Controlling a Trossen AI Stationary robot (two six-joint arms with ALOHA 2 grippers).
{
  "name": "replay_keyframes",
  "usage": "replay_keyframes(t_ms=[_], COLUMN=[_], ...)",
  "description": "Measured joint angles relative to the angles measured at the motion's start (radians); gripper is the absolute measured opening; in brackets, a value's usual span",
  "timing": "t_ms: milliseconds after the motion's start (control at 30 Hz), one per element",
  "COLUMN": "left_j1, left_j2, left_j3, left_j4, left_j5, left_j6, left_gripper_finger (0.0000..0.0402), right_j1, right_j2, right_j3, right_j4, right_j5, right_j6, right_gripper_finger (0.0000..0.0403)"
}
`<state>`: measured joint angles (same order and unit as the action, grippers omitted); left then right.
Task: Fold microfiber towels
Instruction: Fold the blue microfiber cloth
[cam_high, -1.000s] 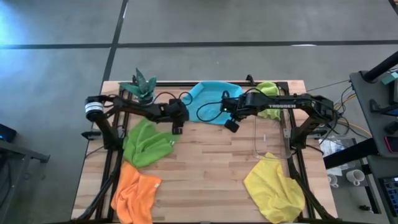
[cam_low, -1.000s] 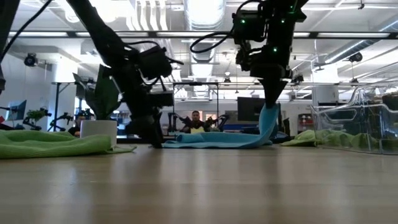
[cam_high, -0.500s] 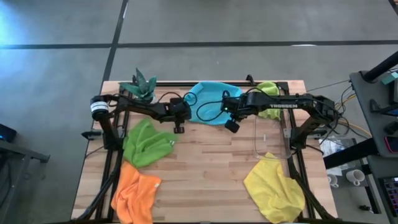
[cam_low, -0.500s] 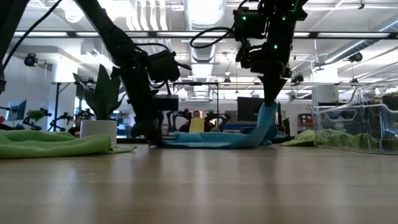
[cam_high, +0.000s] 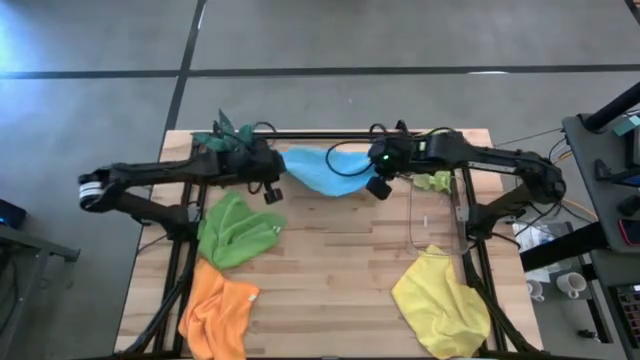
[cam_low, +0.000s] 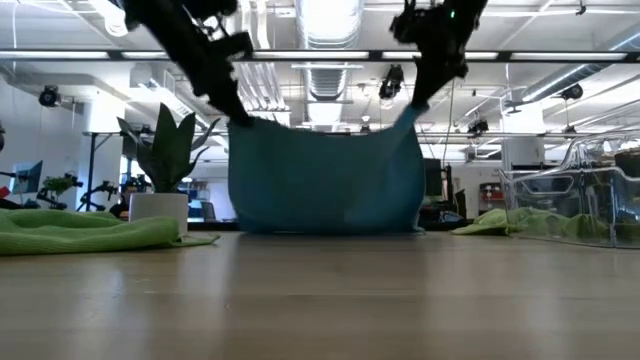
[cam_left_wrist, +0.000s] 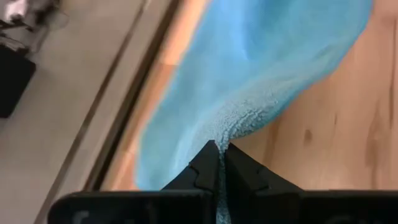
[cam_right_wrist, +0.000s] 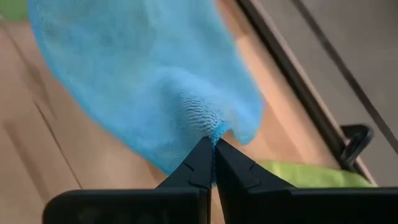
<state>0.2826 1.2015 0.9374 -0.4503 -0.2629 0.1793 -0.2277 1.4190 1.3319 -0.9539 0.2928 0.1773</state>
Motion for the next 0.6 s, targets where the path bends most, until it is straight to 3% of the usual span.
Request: replay_keyframes(t_ms=[400,500,600], left_j1=[-0.04,-0.077,-0.139], left_j2=[-0.165,-0.18,-0.189], left_j3=[0.098,0.103,0.105], left_j4=[0.009,-0.016,-0.018], left_j5=[0.006,0.084,0.128], left_j6=[-0.028,-0.043,-0.044], left_gripper_finger=[0.0,0.0,0.0], right_j1=[0.003,0.008,0.028], right_j2=[-0.162,-0.186,-0.208], right_j3=[0.049,0.048,0.048], right_j4=[0.032,-0.041,-0.097], right_j5=[-0.018,-0.101,-0.117], right_j6=[0.003,0.013,0.054], right_gripper_finger=[0.0009,0.0009,0.0009])
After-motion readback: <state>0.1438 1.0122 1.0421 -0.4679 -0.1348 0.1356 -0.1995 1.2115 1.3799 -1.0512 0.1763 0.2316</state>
